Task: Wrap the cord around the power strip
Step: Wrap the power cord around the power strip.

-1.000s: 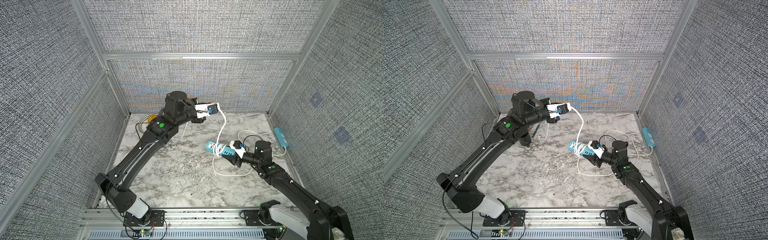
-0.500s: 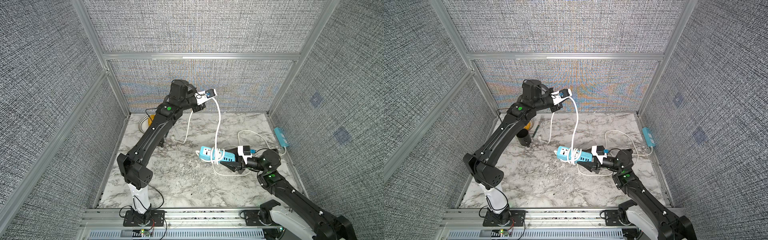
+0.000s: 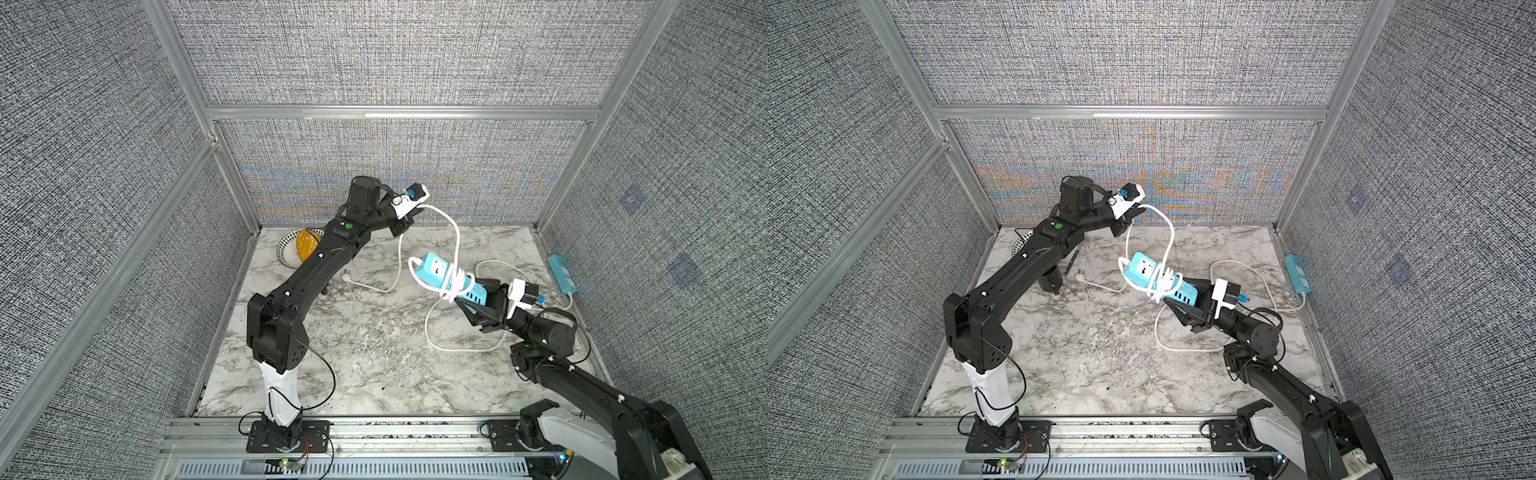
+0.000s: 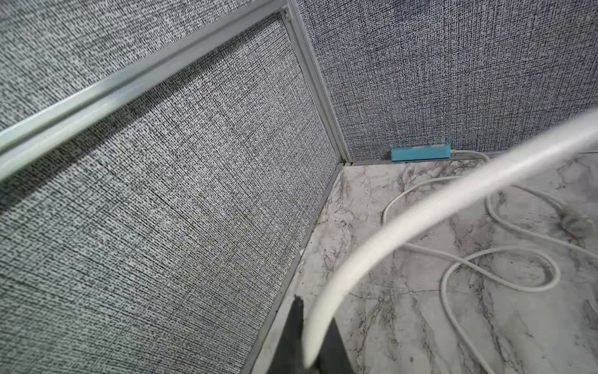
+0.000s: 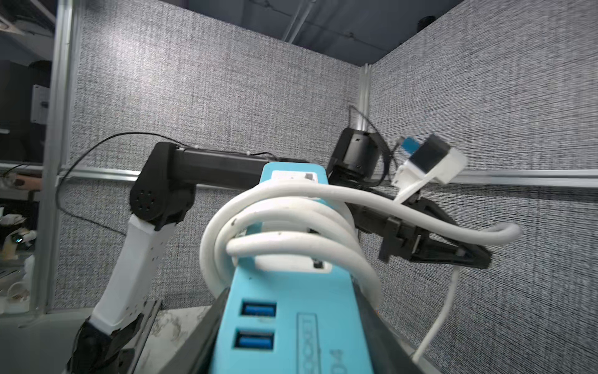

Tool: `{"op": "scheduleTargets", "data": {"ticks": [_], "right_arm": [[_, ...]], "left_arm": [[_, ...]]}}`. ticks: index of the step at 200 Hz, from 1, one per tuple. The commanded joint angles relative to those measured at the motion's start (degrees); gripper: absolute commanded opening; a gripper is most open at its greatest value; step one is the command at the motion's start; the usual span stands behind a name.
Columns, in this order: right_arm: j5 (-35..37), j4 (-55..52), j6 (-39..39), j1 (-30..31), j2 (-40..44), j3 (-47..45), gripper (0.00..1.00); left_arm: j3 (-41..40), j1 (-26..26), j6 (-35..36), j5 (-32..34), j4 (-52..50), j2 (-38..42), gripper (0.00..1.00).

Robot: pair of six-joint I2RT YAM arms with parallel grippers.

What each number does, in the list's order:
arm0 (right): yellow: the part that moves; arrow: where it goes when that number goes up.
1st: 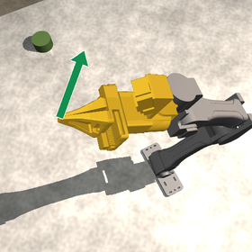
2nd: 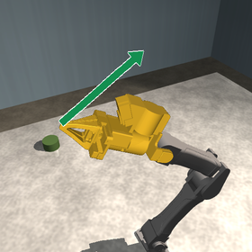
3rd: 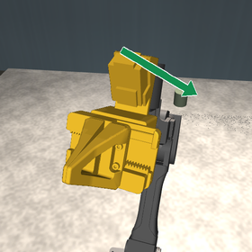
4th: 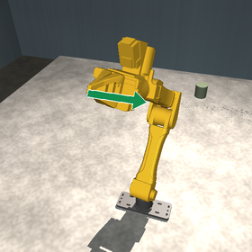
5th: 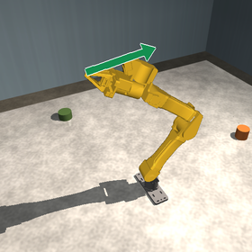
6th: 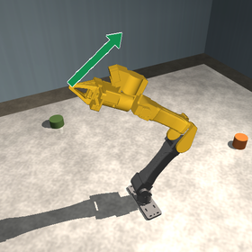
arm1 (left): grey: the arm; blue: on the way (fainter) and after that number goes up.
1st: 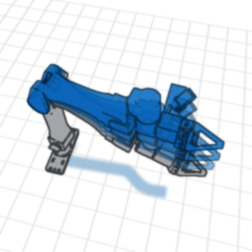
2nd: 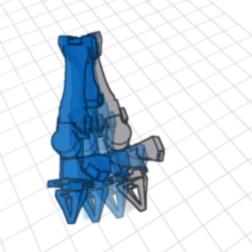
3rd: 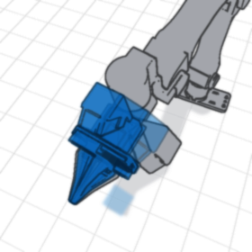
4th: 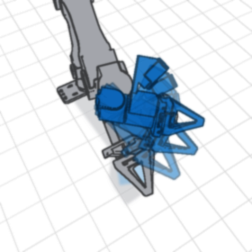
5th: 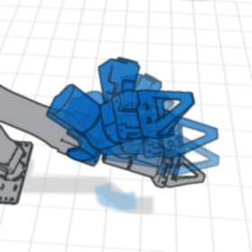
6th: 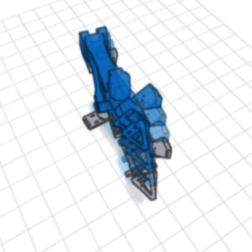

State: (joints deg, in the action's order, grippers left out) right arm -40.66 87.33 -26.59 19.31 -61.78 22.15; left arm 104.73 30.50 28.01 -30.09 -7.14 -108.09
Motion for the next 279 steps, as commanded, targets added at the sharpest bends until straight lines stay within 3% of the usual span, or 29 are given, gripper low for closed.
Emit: {"op": "scheduleTargets", "data": {"ticks": [1, 45, 74, 93, 125, 169, 215, 244, 279], "right_arm": [[10.0, 19.3, 1.1, -0.1, -1.5, 2.6, 0.0], [19.3, 18.2, 8.9, -0.3, -3.9, 6.9, 0.0], [24.5, 9.7, 17.9, -0.3, -4.5, 10.0, 0.0], [31.5, 1.7, 24.7, -0.3, -3.4, 11.3, 0.0], [41.7, -17.1, 36.0, -0.3, -1.5, 15.4, 0.0], [46.0, -41.6, 45.8, 0.3, -1.9, 22.6, 0.0], [39.9, -69.4, 49.7, 0.4, -1.2, 29.5, 0.0], [36.4, -78.9, 48.5, 0.9, 0.1, 29.5, 0.0], [25.2, -87.4, 49.4, 0.9, 1.6, 28.7, 0.0]], "left_arm": [[-5.4, 0.1, -8.5, -3.2, 11.0, 2.4, 0.0], [-15.2, 0.8, -11.5, -6.6, 14.8, 6.1, 0.0], [-20.8, 2.1, -12.5, -6.6, 15.8, 9.7, 0.0], [-24.3, 3.7, -10.7, -5.2, 14.3, 13.5, 0.0], [-26.0, 8.3, -2.5, -1.1, 3.1, 19.5, 0.0], [-22.2, 13.1, 5.1, 8.1, -7.7, 23.6, 0.0], [-13.2, 14.5, 19.6, 20.2, -16.3, 22.9, 0.0], [-7.7, 14.6, 28.5, 17.3, -20.4, 21.2, 0.0], [-6.2, 14.6, 36.8, 15.5, -19.5, 19.9, 0.0]]}}
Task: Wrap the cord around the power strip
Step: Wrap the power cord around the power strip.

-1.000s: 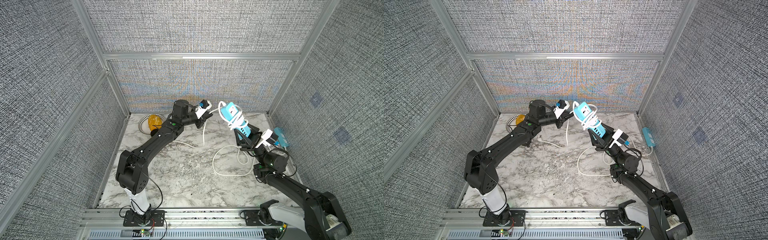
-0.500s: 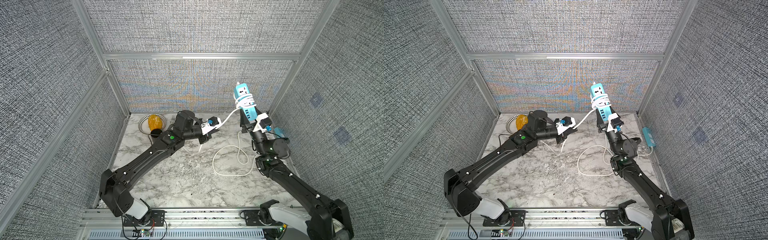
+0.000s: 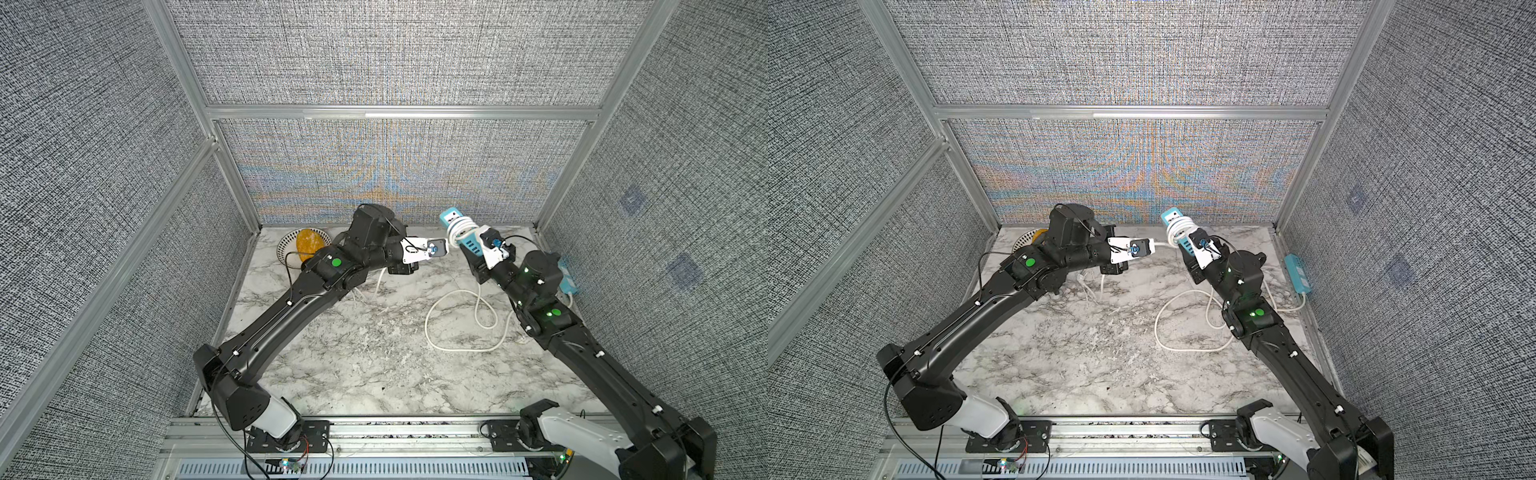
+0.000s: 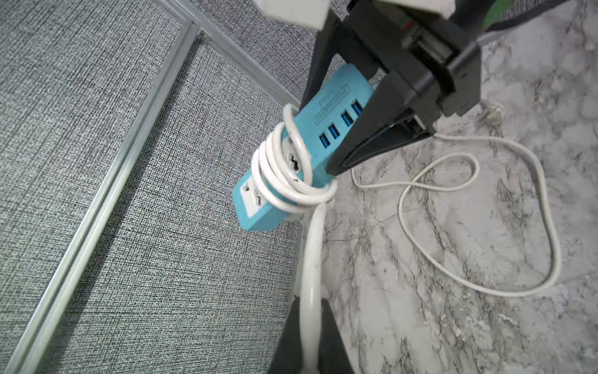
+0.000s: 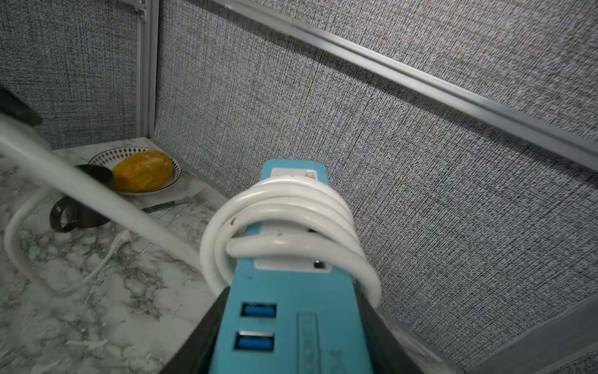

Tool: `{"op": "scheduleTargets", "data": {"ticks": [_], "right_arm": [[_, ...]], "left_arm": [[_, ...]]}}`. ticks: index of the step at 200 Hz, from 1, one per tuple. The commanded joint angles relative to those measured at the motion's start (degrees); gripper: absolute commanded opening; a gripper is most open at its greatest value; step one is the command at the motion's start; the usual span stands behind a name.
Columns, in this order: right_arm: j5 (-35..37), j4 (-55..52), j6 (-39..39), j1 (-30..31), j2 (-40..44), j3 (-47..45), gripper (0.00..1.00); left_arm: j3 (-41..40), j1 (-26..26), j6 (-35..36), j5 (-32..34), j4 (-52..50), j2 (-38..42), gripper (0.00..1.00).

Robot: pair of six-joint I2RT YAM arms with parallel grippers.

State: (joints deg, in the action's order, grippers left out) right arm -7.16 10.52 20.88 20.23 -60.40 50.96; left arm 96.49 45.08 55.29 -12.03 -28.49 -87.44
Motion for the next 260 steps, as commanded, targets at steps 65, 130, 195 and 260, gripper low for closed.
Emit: {"op": "scheduleTargets", "data": {"ticks": [65, 130, 195, 260], "right_arm": [[-43.9, -14.4, 4.5, 0.1, 0.2, -2.4, 0.0], [-63.2, 29.8, -26.4, -0.2, 4.4, -13.4, 0.0], [-64.0, 32.3, -29.1, -0.2, 4.7, -13.2, 0.0], [-62.3, 53.7, -41.7, -1.1, 3.2, -16.8, 0.0]], "left_arm": [[8.7, 0.0, 16.3, -9.1, -6.5, -6.0, 0.02], [10.8, -1.5, 15.5, -15.9, -9.5, -8.2, 0.12], [13.2, -6.0, 5.7, -26.8, -9.2, -10.5, 0.48], [6.7, -7.9, -3.1, -31.1, -2.2, -11.0, 0.49]]}}
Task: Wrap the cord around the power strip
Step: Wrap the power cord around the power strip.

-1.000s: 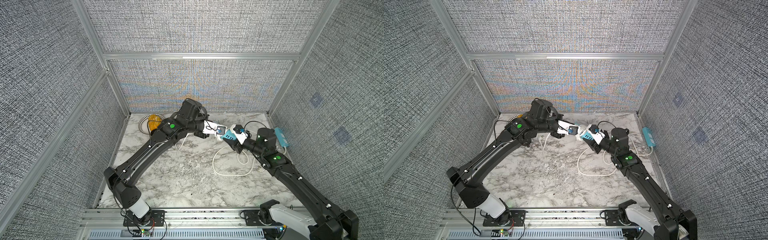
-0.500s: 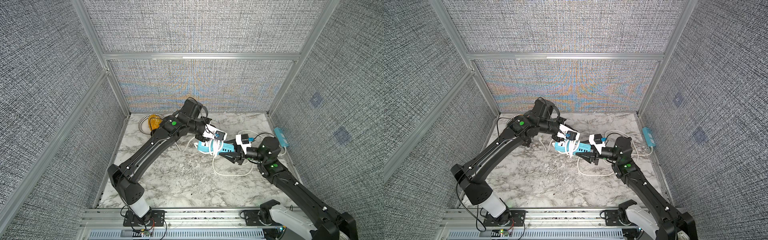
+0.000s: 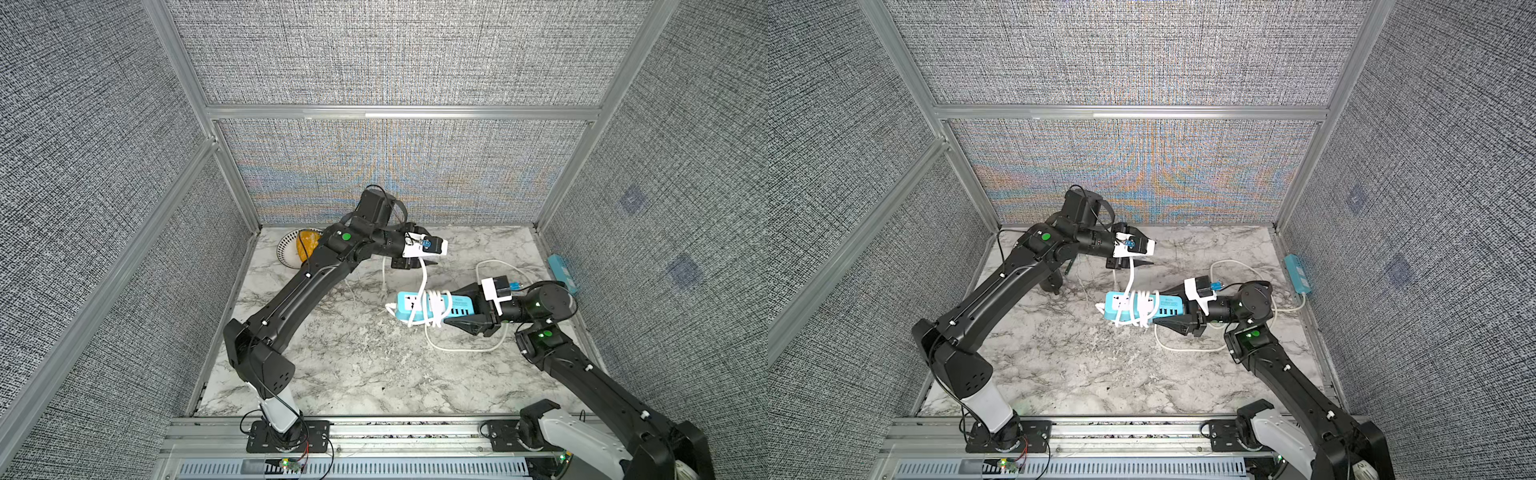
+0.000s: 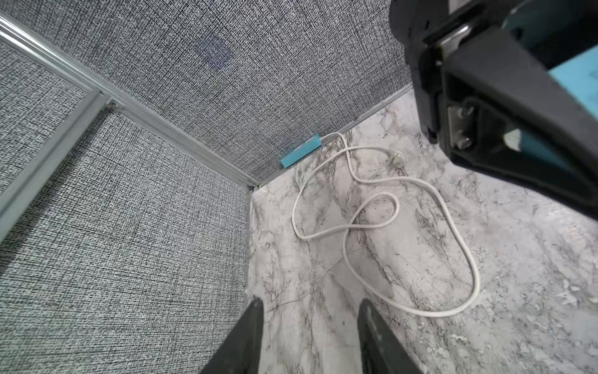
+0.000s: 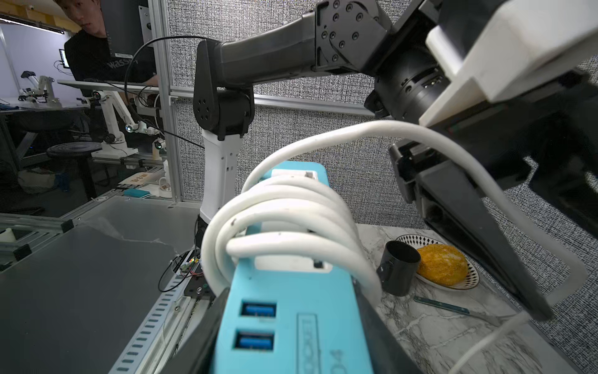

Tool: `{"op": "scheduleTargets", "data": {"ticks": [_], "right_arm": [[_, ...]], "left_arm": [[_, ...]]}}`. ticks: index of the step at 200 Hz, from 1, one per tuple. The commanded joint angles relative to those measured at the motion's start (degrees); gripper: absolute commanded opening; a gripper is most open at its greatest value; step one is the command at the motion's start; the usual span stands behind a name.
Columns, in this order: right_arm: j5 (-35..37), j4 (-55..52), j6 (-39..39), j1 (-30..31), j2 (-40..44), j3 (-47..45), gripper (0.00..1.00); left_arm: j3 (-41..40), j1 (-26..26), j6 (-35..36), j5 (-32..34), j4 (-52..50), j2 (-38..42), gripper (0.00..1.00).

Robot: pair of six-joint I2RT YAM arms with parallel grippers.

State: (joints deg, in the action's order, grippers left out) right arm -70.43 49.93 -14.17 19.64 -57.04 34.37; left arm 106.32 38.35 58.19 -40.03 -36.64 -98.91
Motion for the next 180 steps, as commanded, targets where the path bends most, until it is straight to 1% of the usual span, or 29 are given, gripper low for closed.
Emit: {"op": "scheduleTargets", "data": {"ticks": [1, 22, 49, 67, 81, 96, 122, 149, 180], "right_arm": [[1.0, 14.5, -6.8, -0.5, -0.2, -0.2, 0.0], [1.0, 19.4, -10.5, -0.5, -1.1, 0.5, 0.0], [1.9, 27.7, -15.5, -0.4, -3.0, 0.3, 0.0], [3.5, 32.6, -17.3, -0.3, -3.6, -0.6, 0.0], [6.7, 36.0, -17.3, -0.3, -3.4, -2.0, 0.0], [11.2, 39.8, -16.9, -0.6, -3.2, -3.5, 0.0], [17.6, 45.3, -16.2, -1.2, -2.9, -4.7, 0.0], [22.5, 47.8, -14.8, -1.5, -3.3, -4.4, 0.0], [28.1, 50.2, -12.7, -1.8, -3.6, -4.9, 0.0]], "left_arm": [[-3.4, -1.2, -6.3, -3.1, 6.4, 0.6, 0.49], [-5.8, -2.7, -10.4, -5.5, 10.6, -0.2, 0.5], [-3.2, -2.9, -12.2, -7.6, 9.7, -4.0, 0.49], [-2.5, -2.9, -14.5, -9.0, 11.1, -6.0, 0.48], [-2.3, -2.9, -15.5, -10.1, 11.9, -7.2, 0.46], [-2.4, -2.9, -16.6, -11.1, 12.1, -8.3, 0.4], [-3.6, -2.9, -17.2, -12.8, 11.9, -9.4, 0.36], [-4.9, -2.9, -18.2, -15.8, 12.3, -11.1, 0.23], [-7.0, -2.9, -23.6, -17.1, 16.3, -13.7, 0.22]]}}
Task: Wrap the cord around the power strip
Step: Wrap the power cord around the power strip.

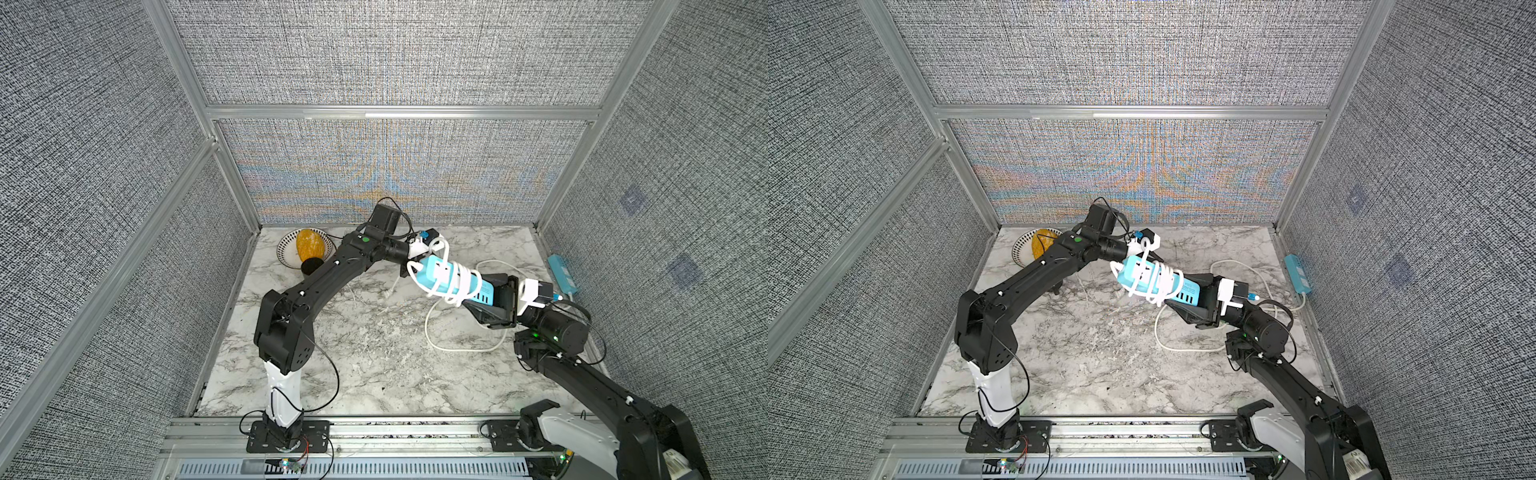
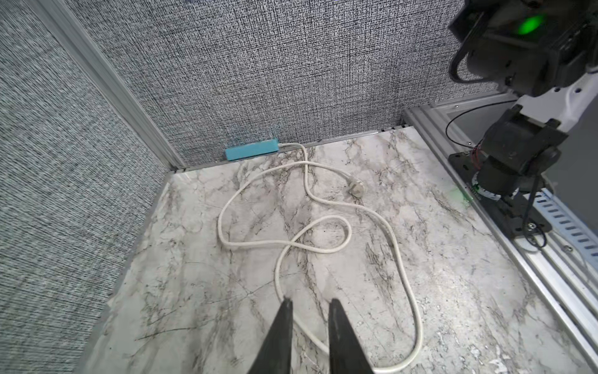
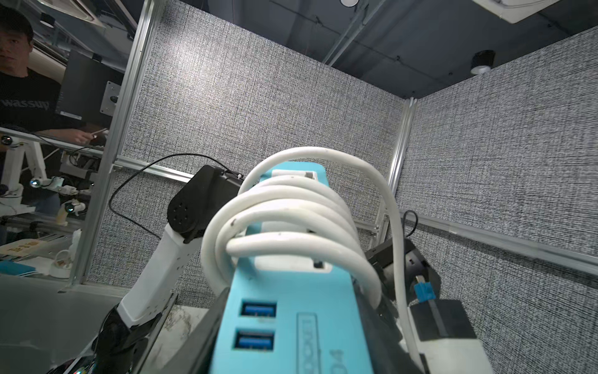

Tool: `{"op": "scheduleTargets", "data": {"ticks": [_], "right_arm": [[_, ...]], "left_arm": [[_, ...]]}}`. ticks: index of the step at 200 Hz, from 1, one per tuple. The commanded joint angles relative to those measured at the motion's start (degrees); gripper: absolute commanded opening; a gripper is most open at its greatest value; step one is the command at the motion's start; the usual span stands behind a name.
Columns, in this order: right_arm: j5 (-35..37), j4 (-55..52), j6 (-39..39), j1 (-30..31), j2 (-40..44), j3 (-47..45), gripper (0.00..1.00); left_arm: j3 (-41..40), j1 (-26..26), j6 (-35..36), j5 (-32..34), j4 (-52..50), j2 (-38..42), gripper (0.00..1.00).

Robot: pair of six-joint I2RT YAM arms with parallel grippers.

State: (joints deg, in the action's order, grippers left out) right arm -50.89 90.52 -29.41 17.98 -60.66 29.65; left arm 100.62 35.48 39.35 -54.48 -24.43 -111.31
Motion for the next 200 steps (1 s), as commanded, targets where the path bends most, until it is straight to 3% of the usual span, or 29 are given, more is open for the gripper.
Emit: {"op": "scheduleTargets", "data": {"ticks": [1, 18, 51, 95, 115, 166, 200], "right_arm": [[8.8, 9.7, 2.7, -0.2, 0.0, -0.3, 0.0], [13.9, 10.1, 5.8, -0.2, 0.5, -1.7, 0.0], [25.6, 7.7, 14.0, -0.2, 2.8, -4.0, 0.0], [41.6, -3.1, 28.1, 0.0, 7.0, -5.5, 0.0], [48.8, -8.2, 33.0, 0.1, 8.2, -5.1, 0.0], [68.3, -32.8, 46.6, 0.6, 10.2, 0.5, 0.0], [73.6, -51.2, 51.2, 0.1, 7.6, 7.3, 0.0]], "left_arm": [[-1.4, 0.0, -4.9, -2.6, 4.3, -1.4, 0.22], [-2.4, 0.2, -6.1, -2.4, 5.2, -2.4, 0.19], [-4.9, 1.1, -7.6, -0.6, 5.4, -2.4, 0.05], [-10.9, 4.6, -9.3, 5.4, 6.9, -0.6, 0.02], [-13.2, 5.9, -11.4, 11.6, 8.2, 1.1, 0.02], [-16.2, 8.4, -14.1, 33.4, 8.3, 7.3, 0.0], [-18.1, 9.0, -12.3, 44.9, 8.4, 12.3, 0.0]]}}
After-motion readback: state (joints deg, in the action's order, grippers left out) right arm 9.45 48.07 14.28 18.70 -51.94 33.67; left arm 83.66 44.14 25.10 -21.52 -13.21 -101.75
